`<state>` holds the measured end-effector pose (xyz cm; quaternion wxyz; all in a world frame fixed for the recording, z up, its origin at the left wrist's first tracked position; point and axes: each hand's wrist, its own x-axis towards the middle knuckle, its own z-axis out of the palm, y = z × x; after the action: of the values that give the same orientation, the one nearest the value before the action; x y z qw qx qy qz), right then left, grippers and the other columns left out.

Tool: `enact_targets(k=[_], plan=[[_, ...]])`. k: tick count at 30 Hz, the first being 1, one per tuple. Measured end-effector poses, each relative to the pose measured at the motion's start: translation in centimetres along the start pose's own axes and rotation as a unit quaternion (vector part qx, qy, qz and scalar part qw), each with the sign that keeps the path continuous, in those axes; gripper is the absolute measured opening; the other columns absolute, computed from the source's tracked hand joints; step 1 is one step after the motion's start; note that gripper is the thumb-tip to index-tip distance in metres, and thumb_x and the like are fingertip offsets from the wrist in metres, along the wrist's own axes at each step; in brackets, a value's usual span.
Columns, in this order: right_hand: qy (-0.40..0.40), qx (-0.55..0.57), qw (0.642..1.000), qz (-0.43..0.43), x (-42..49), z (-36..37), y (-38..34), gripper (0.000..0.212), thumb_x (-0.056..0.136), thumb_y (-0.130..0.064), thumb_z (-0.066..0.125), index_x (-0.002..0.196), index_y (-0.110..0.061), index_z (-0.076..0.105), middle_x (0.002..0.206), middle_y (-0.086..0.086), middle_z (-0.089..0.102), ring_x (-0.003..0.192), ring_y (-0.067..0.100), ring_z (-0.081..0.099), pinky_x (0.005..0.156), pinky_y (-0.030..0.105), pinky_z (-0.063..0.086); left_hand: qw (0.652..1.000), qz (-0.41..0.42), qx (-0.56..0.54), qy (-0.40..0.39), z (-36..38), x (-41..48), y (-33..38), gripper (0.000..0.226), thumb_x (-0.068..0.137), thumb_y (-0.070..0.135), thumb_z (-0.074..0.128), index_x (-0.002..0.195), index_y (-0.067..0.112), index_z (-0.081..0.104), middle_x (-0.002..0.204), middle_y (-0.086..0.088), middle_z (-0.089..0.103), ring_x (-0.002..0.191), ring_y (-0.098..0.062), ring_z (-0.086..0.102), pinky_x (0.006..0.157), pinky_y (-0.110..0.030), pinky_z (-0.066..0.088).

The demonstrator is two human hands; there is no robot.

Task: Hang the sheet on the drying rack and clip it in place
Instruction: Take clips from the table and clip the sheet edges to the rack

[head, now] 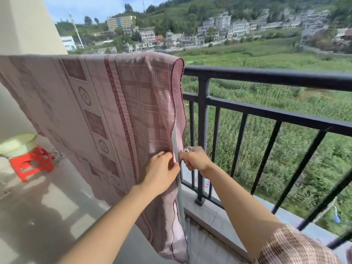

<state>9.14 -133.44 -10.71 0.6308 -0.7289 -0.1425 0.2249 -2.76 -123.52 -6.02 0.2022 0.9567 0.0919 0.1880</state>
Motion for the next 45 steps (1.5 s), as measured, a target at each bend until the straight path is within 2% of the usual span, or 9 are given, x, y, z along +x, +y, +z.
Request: enact_targets(k=[5, 10, 16, 21, 27, 30, 37, 42, 45], plan=[[-0.001, -0.032, 0.998, 0.045, 1.1, 0.3, 2.4, 0.02, 0.07, -0.009, 0.068, 0.056, -0.011, 0.054, 0.053, 0.005, 0.056, 0.046, 0.021, 0.05, 0.045, 0.024, 0.038, 1.0, 0.006, 0.016, -0.022, -0.2, 0.2, -0.5, 0.031, 0.089, 0.027, 0.053, 0.064, 0.016, 0.039, 0.075, 0.0, 0.045, 0.074, -0.021, 0.043, 0.062, -0.029, 0.027], [0.273, -0.151, 0.948, -0.058, 1.9, -2.2, 1.0, 0.012, 0.08, -0.018, 0.063, 0.076, -0.013, 0.073, 0.078, 0.004, 0.074, 0.077, 0.019, 0.067, 0.073, 0.031, 0.053, 0.999, 0.017, 0.024, -0.033, 0.1, 0.5, -1.2, 0.029, 0.09, 0.027, 0.053, 0.067, 0.011, 0.045, 0.064, 0.006, 0.035, 0.07, -0.022, 0.041, 0.06, -0.03, 0.024], [0.016, -0.153, 0.985, -0.078, -1.7, -2.9, 1.6, 0.012, 0.076, -0.005, 0.072, 0.073, 0.005, 0.068, 0.06, 0.009, 0.066, 0.054, 0.013, 0.059, 0.055, 0.021, 0.047, 0.987, 0.115, 0.108, -0.001, 0.7, 0.3, -2.1, 0.021, 0.091, 0.027, 0.052, 0.081, 0.011, 0.059, 0.083, -0.004, 0.048, 0.094, -0.026, 0.052, 0.073, -0.036, 0.045], [-0.088, -0.113, 0.986, -0.09, -3.4, -1.9, 2.5, 0.015, 0.077, 0.001, 0.071, 0.065, -0.004, 0.065, 0.062, 0.012, 0.061, 0.053, 0.013, 0.056, 0.053, 0.02, 0.044, 0.935, 0.268, 0.231, -0.006, -0.3, 0.6, -4.0, 0.013, 0.076, 0.026, 0.064, 0.086, 0.018, 0.062, 0.1, -0.006, 0.052, 0.099, -0.024, 0.039, 0.074, -0.047, 0.053], [0.022, -0.011, 0.999, -0.039, -4.0, -2.0, 2.4, 0.038, 0.078, -0.029, 0.076, 0.062, -0.008, 0.048, 0.049, 0.002, 0.039, 0.044, 0.015, 0.034, 0.044, 0.023, 0.034, 0.826, 0.46, 0.319, 0.067, -2.7, 2.4, -4.4, 0.059, 0.061, 0.001, 0.064, 0.114, 0.024, 0.052, 0.129, -0.005, 0.042, 0.119, -0.024, 0.037, 0.098, -0.044, 0.027], [0.052, 0.076, 0.996, -0.019, -4.4, -2.3, 1.9, 0.035, 0.083, -0.023, 0.063, 0.063, -0.018, 0.035, 0.052, 0.004, 0.034, 0.047, 0.016, 0.03, 0.049, 0.027, 0.035, 0.764, 0.504, 0.391, 0.1, -4.0, 4.1, -2.9, 0.037, 0.077, 0.003, 0.039, 0.099, 0.022, 0.062, 0.127, -0.002, 0.057, 0.124, -0.021, 0.039, 0.099, -0.05, 0.026], [0.084, 0.095, 0.992, 0.02, -5.8, -2.8, 1.7, 0.026, 0.095, -0.025, 0.047, 0.093, 0.001, 0.047, 0.077, 0.01, 0.052, 0.067, 0.021, 0.047, 0.064, 0.035, 0.042, 0.65, 0.604, 0.46, 0.034, -5.1, 6.5, 0.2, 0.034, 0.075, 0.005, 0.04, 0.067, 0.021, 0.069, 0.11, 0.0, 0.068, 0.124, -0.022, 0.053, 0.106, -0.054, 0.021], [0.113, 0.069, 0.991, 0.007, -6.3, -3.5, 1.9, 0.026, 0.093, -0.034, 0.056, 0.082, -0.012, 0.047, 0.056, -0.005, 0.034, 0.05, 0.011, 0.03, 0.049, 0.024, 0.026, 0.64, 0.559, 0.519, -0.091, -5.1, 8.0, 4.3, 0.019, 0.082, 0.011, 0.059, 0.092, 0.018, 0.073, 0.131, -0.012, 0.058, 0.14, -0.028, 0.032, 0.116, -0.055, 0.012], [0.1, 0.11, 0.989, -0.015, -7.1, -4.1, 1.8, 0.027, 0.091, -0.025, 0.062, 0.072, -0.006, 0.057, 0.058, 0.003, 0.055, 0.05, 0.012, 0.047, 0.048, 0.021, 0.037, 0.629, 0.457, 0.598, -0.197, -4.5, 8.2, 7.1, 0.023, 0.088, 0.01, 0.054, 0.106, 0.015, 0.066, 0.116, -0.005, 0.064, 0.137, -0.028, 0.031, 0.114, -0.063, -0.003]])
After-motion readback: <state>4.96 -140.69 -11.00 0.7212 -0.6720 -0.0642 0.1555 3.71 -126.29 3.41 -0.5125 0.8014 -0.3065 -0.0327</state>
